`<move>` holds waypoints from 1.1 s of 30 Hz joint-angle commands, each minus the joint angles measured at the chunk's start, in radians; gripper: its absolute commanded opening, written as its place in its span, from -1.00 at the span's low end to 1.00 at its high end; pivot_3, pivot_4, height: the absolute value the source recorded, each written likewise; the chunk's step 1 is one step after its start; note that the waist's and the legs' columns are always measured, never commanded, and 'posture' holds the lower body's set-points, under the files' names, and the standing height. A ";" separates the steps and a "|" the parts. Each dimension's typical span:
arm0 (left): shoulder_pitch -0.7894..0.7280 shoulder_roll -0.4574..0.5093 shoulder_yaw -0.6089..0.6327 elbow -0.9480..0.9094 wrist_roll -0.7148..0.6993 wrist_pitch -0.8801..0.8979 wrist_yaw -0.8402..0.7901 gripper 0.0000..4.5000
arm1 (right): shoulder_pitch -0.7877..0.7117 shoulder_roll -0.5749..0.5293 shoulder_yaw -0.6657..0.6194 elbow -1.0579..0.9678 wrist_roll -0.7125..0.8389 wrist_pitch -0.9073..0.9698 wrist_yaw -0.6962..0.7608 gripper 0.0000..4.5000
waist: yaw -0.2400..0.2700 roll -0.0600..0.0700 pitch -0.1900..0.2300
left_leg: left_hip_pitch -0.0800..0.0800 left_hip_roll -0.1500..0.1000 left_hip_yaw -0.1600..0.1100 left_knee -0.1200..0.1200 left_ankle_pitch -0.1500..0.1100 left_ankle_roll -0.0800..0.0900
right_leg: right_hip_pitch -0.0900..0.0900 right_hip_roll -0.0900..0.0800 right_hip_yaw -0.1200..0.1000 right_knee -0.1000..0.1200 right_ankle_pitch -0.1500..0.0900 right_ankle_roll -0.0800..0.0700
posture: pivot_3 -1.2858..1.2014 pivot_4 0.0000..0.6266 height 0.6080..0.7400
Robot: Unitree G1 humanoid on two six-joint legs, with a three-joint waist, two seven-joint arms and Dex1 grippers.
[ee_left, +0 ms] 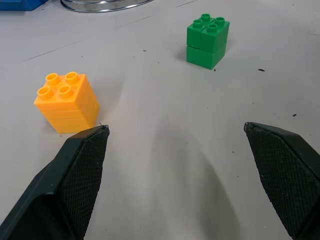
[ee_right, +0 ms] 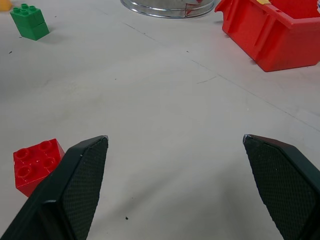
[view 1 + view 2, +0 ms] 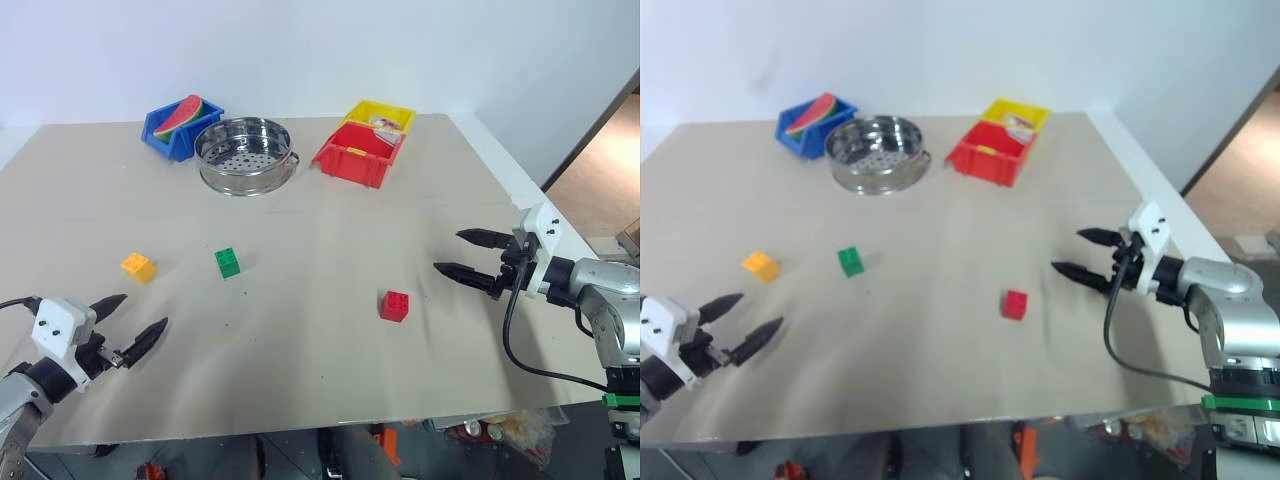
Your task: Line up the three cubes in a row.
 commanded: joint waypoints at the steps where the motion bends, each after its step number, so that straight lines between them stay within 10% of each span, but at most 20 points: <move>1: 0.006 0.001 0.026 0.023 0.015 -0.054 -0.019 0.99 | -0.021 -0.017 -0.008 -0.001 -0.005 -0.023 0.011 1.00 | 0.000 0.000 0.000 | 0.000 0.000 0.000 0.000 0.000 0.000 | 0.000 0.000 0.000 0.000 0.000 0.000 | 0.03 -0.52 1.00; 20: -0.052 0.003 -0.003 0.203 -0.017 -0.180 -0.208 0.99 | 0.002 -0.014 -0.020 -0.007 -0.013 -0.047 0.009 1.00 | 0.000 0.000 0.000 | 0.000 0.000 0.001 0.000 0.000 0.000 | 0.000 0.000 0.001 0.000 0.000 0.000 | 0.03 -0.52 1.00; 33: -0.147 0.108 -0.270 0.019 -0.020 -0.196 -0.459 0.99 | 0.023 0.001 0.025 -0.225 0.039 0.039 0.012 1.00 | 0.001 0.000 0.000 | 0.000 0.001 0.003 0.000 0.000 -0.001 | 0.000 0.001 0.002 0.000 0.001 0.001 | 0.03 -0.52 1.00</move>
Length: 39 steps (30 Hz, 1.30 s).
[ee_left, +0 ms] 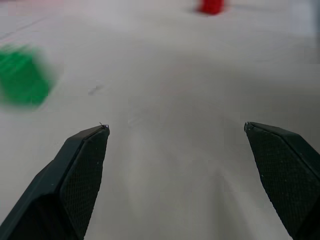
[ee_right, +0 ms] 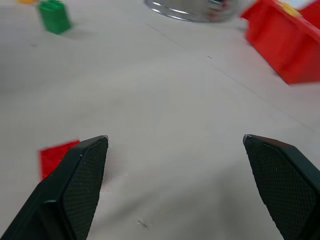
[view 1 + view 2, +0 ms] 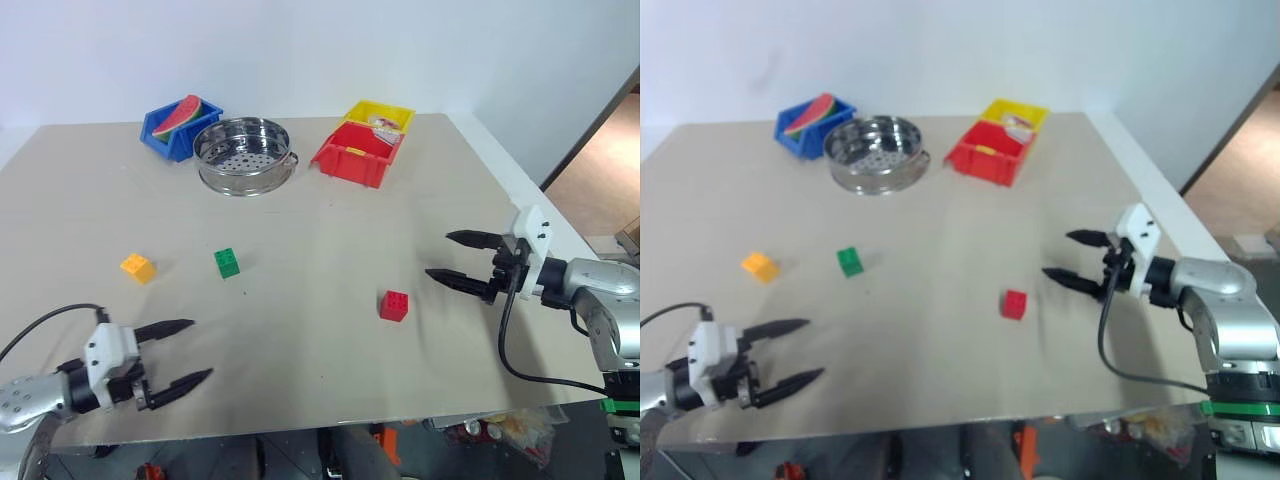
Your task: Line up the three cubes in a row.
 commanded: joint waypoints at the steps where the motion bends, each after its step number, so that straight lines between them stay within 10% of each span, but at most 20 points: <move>1: -0.077 0.040 -0.053 -0.043 -0.025 0.052 -0.032 0.99 | 0.007 -0.003 -0.009 -0.120 0.045 0.041 -0.008 1.00 | 0.000 0.000 0.000 | 0.000 0.000 0.000 0.000 0.000 0.000 | 0.000 0.000 0.000 0.000 0.000 0.000 | 0.03 -0.52 1.00; 15: -0.493 -0.004 -0.308 -0.007 -0.043 0.207 -0.131 0.99 | 0.130 0.030 0.070 -0.232 0.034 0.055 -0.024 1.00 | 0.005 0.000 0.000 | -0.001 0.000 0.000 0.001 0.000 0.000 | 0.000 0.002 0.001 0.000 0.003 0.005 | 0.03 -0.52 1.00; 32: -0.573 -0.029 -0.318 -0.042 -0.030 0.271 -0.070 0.99 | 0.116 0.096 0.155 -0.078 -0.058 -0.072 -0.021 1.00 | 0.005 0.000 0.000 | 0.000 0.001 -0.001 0.002 -0.001 0.000 | 0.000 0.003 0.002 0.000 0.003 0.005 | 0.03 -0.52 1.00; 39: -0.547 -0.023 -0.310 -0.093 -0.029 0.282 -0.014 1.00 | 0.101 0.110 0.167 -0.028 -0.080 -0.098 -0.013 -0.13 | 0.005 0.000 0.000 | 0.000 0.001 0.000 0.002 0.000 0.000 | 0.001 0.003 0.002 0.000 0.004 0.005 | 0.03 -0.52 1.00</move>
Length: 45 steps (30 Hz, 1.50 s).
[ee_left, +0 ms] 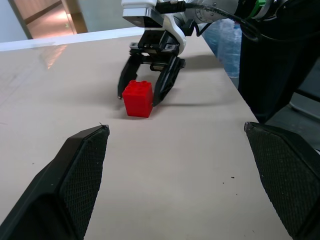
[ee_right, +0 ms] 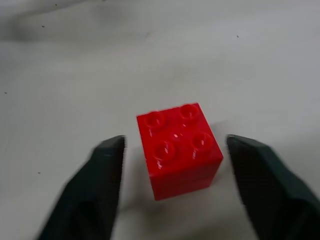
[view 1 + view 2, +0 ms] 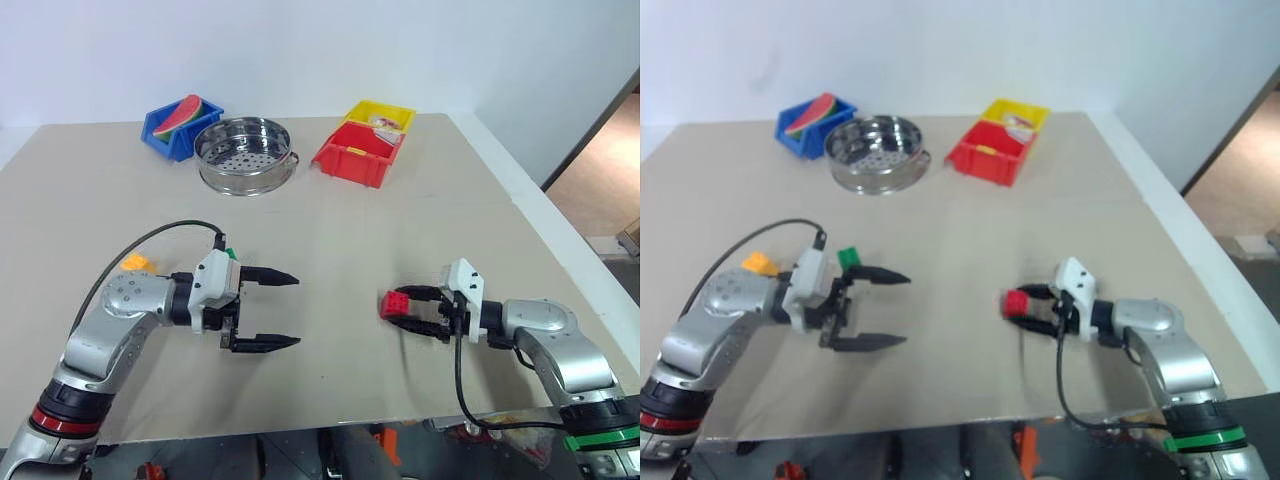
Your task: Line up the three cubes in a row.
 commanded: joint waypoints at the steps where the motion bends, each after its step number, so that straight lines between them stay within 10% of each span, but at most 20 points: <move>1: 0.008 0.011 0.023 -0.058 -0.009 0.017 0.031 1.00 | -0.024 0.004 -0.005 0.005 -0.008 -0.032 0.005 -0.28 | 0.000 0.000 0.000 | 0.000 0.000 0.000 0.000 0.000 0.000 | 0.000 0.000 0.000 0.000 0.000 0.000 | 0.03 -0.52 1.00; 33: 0.327 0.055 0.221 -0.174 -0.011 0.046 0.231 1.00 | -0.522 0.217 0.300 0.466 -0.189 -0.222 0.320 -0.45 | -0.016 0.000 0.000 | 0.002 0.002 0.001 0.000 0.000 0.000 | 0.000 0.001 0.001 0.001 0.001 -0.003 | 0.03 -0.52 1.00; 41: 0.334 0.036 0.243 -0.174 -0.015 0.088 0.318 1.00 | -0.531 0.229 0.268 0.459 -0.185 -0.201 0.309 0.93 | -0.016 0.000 0.000 | 0.003 0.002 0.001 0.000 0.000 0.000 | 0.000 0.002 0.001 0.002 0.002 -0.004 | 0.03 -0.52 1.00; 45: 0.333 -0.022 0.289 -0.183 -0.010 0.129 0.471 1.00 | -0.499 0.223 0.216 0.336 -0.141 -0.165 0.259 0.97 | -0.016 0.000 0.000 | 0.003 0.003 0.001 -0.001 0.000 0.000 | 0.000 0.002 0.001 0.002 0.002 -0.004 | 0.03 -0.52 1.00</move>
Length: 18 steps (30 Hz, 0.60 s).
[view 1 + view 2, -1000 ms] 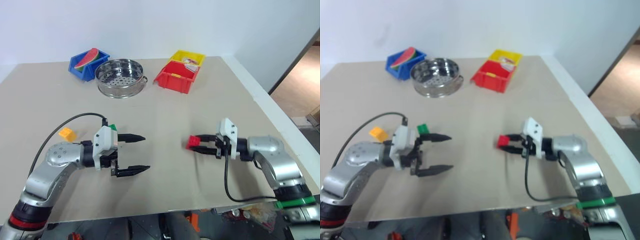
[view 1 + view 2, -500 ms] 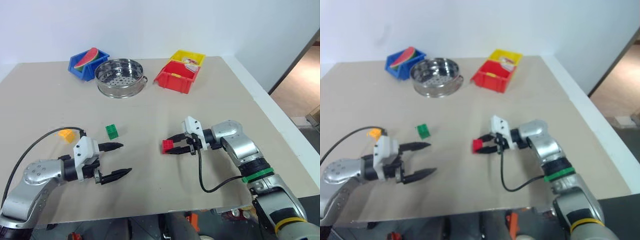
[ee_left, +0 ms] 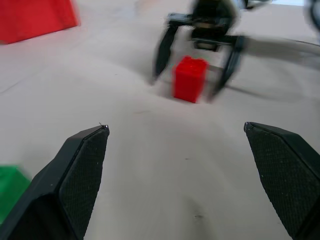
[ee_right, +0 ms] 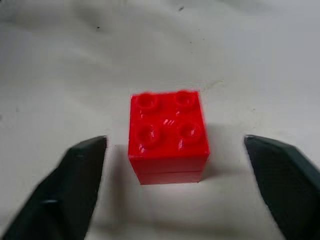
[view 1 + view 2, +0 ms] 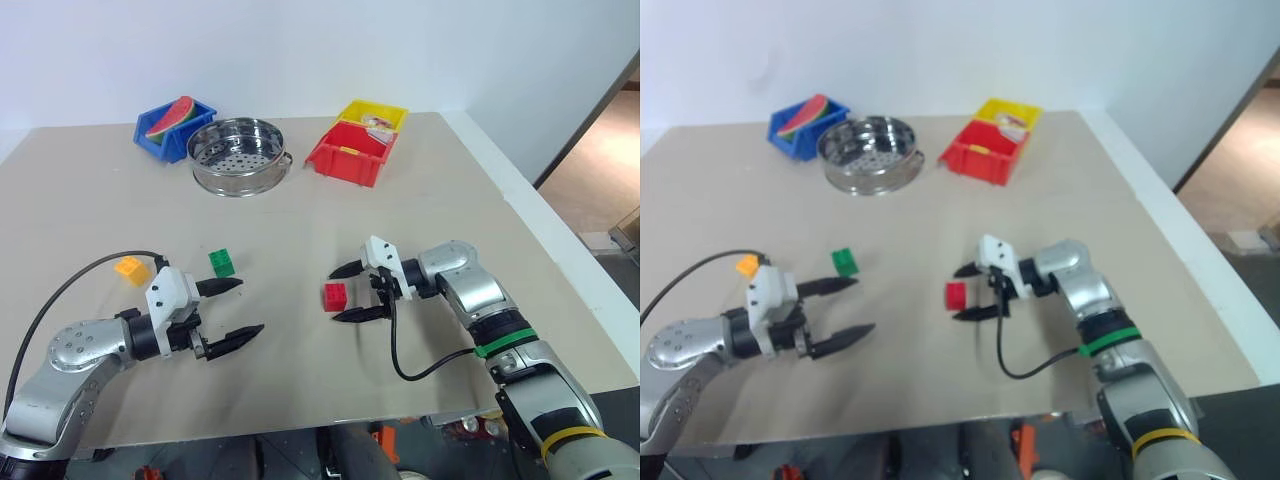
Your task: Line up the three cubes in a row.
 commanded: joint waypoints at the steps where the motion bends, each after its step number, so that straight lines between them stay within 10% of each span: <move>1: -0.007 -0.048 0.067 -0.039 0.002 0.022 0.131 1.00 | 0.019 -0.007 -0.072 -0.135 0.049 0.016 -0.045 0.97 | 0.000 0.000 0.000 | 0.000 0.000 0.000 0.000 0.000 0.000 | 0.000 0.000 0.000 0.000 0.000 0.000 | 0.03 -0.52 1.00; 8: -0.056 -0.139 0.103 -0.005 0.109 -0.002 0.346 1.00 | 0.106 -0.049 -0.136 -0.369 0.106 0.124 -0.126 0.97 | 0.005 -0.001 0.000 | 0.000 -0.001 -0.001 0.000 0.000 0.000 | 0.001 -0.001 0.000 0.000 0.000 0.001 | 0.03 -0.52 1.00; 18: -0.257 0.050 0.082 0.346 0.052 -0.038 -0.017 1.00 | 0.135 -0.073 -0.142 -0.464 0.143 0.186 -0.165 0.97 | 0.004 -0.001 0.000 | 0.001 0.000 -0.001 0.000 0.000 0.000 | 0.000 0.001 -0.001 0.001 0.001 0.000 | 0.03 -0.52 1.00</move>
